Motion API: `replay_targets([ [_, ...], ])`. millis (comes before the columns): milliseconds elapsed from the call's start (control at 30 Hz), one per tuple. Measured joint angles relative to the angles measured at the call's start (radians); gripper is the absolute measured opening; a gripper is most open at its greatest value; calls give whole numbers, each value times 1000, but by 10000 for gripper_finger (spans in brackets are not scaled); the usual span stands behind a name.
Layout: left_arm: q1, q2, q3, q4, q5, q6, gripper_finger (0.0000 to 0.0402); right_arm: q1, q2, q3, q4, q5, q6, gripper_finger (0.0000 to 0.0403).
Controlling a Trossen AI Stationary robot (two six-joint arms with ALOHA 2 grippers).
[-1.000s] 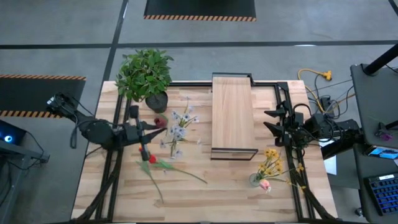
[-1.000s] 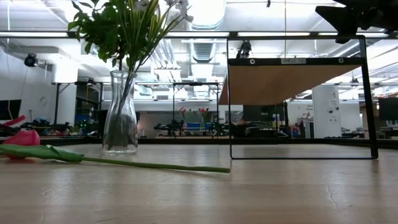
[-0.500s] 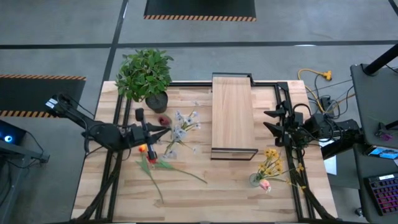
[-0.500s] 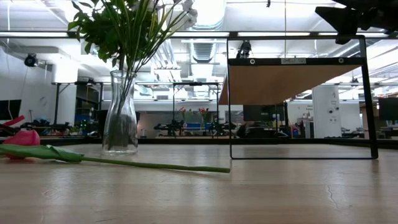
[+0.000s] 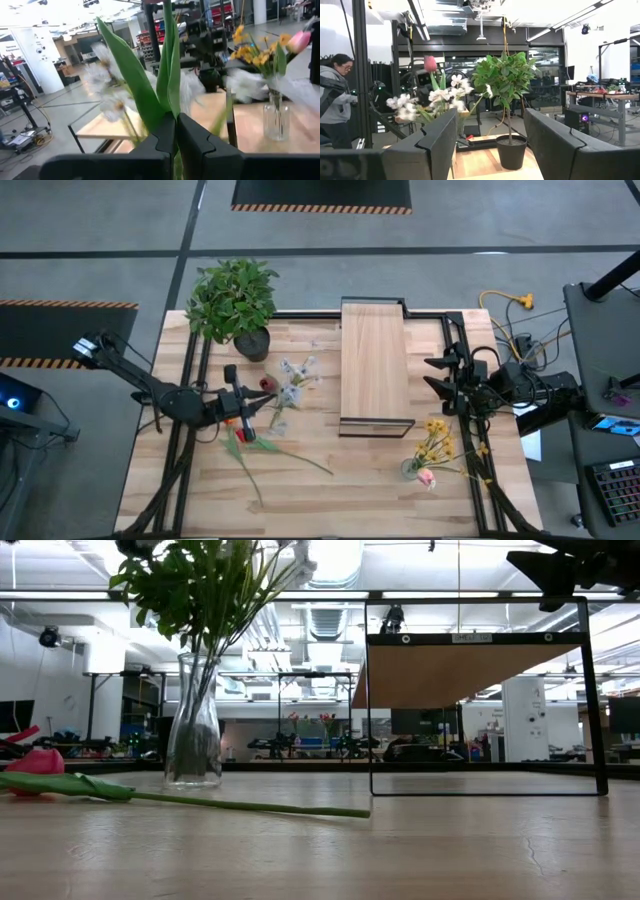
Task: Pick and place flowers into a vace then onto a shelf
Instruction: Put the maroon tulip into the left transparent glass vase, then put the yellow tulip into the left transparent glass vase
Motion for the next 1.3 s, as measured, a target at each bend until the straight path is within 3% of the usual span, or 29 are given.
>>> replay_targets([
  [200, 1, 0, -71, 18, -12, -20, 3, 0, 0, 0, 0, 0, 0, 219],
  [300, 2, -4, -77, 19, -16, -60, 23, 0, 0, 0, 0, 0, 0, 219],
  [633, 4, -36, -36, -26, -16, -96, 198, 0, 0, 0, 0, 0, 0, 219],
  [767, 3, -80, -29, -121, -15, -127, 242, 0, 0, 0, -8, 0, 0, 219],
  [1100, 3, -176, 126, -639, -5, -473, 258, 0, 0, 0, -13, 0, 0, 219],
  [1300, 3, -140, 200, -714, 51, -515, 258, 0, 0, 0, -15, 0, 0, 219],
])
